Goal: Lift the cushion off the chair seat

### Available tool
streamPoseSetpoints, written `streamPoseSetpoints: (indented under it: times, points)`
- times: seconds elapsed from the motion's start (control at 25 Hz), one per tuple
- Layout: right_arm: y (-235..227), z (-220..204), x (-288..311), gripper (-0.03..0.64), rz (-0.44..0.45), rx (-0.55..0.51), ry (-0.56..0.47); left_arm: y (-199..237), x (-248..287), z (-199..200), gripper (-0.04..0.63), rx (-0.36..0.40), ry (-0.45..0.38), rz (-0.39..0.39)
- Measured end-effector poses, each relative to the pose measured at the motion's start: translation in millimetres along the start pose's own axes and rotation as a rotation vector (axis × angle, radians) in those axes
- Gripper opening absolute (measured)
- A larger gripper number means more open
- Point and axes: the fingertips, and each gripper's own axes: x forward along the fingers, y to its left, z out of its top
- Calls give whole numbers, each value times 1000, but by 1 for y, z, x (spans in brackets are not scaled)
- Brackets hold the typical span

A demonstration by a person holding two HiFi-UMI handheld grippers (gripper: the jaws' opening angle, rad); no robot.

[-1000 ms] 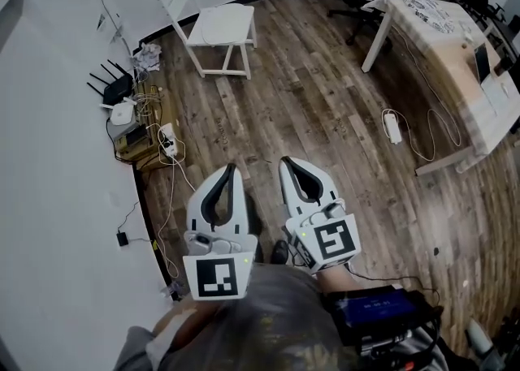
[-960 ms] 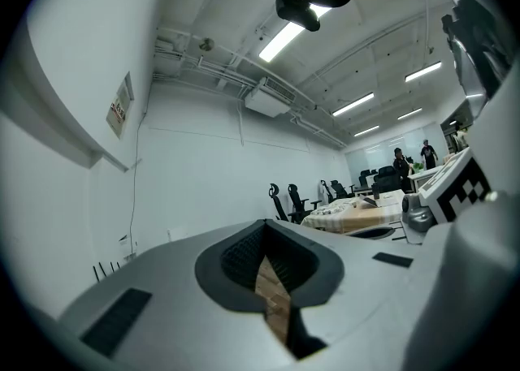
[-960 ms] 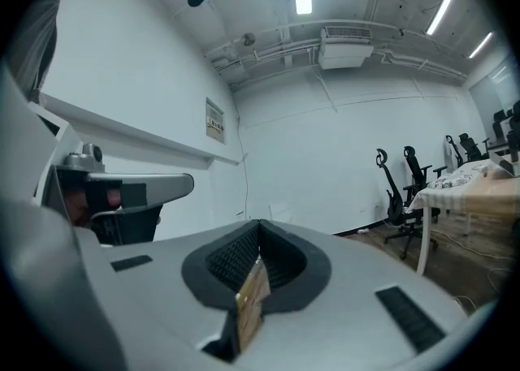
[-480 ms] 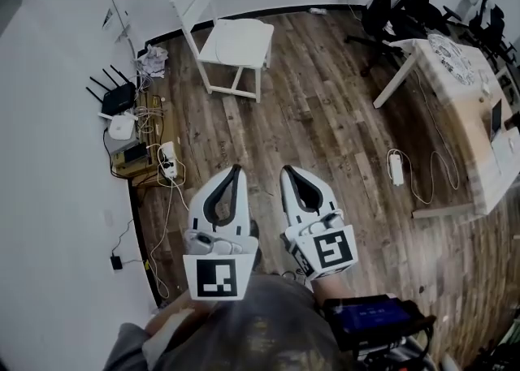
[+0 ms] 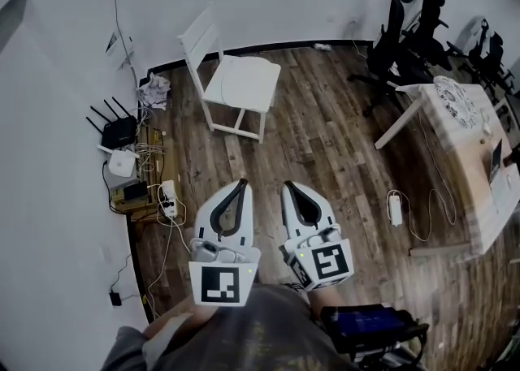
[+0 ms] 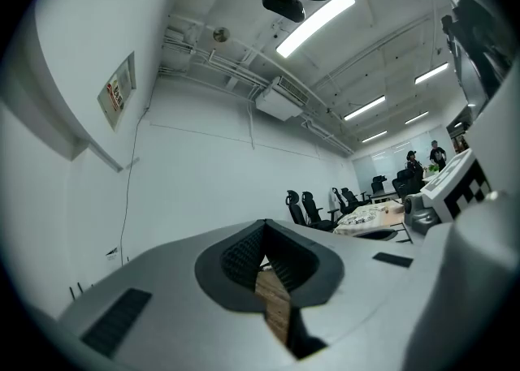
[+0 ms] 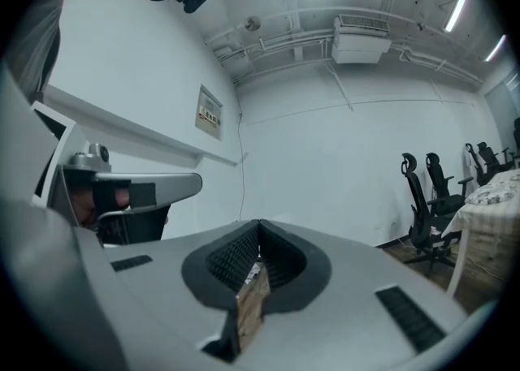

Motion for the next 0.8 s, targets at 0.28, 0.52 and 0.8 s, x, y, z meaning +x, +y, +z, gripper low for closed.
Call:
streamPoseSetpoints:
  times: [0.28,0.52,0.8]
  points:
    - [-38,-11,22,8,-44,-1,33,-2,44,-25,6,-42,67,-30]
    - [-90,-12,50,8,-62,-10,37,-14,109,-34,6,33,88,-85]
    - [-162,-4,119,8,-21,14,34,-10,205,-33,6,29,104,-46]
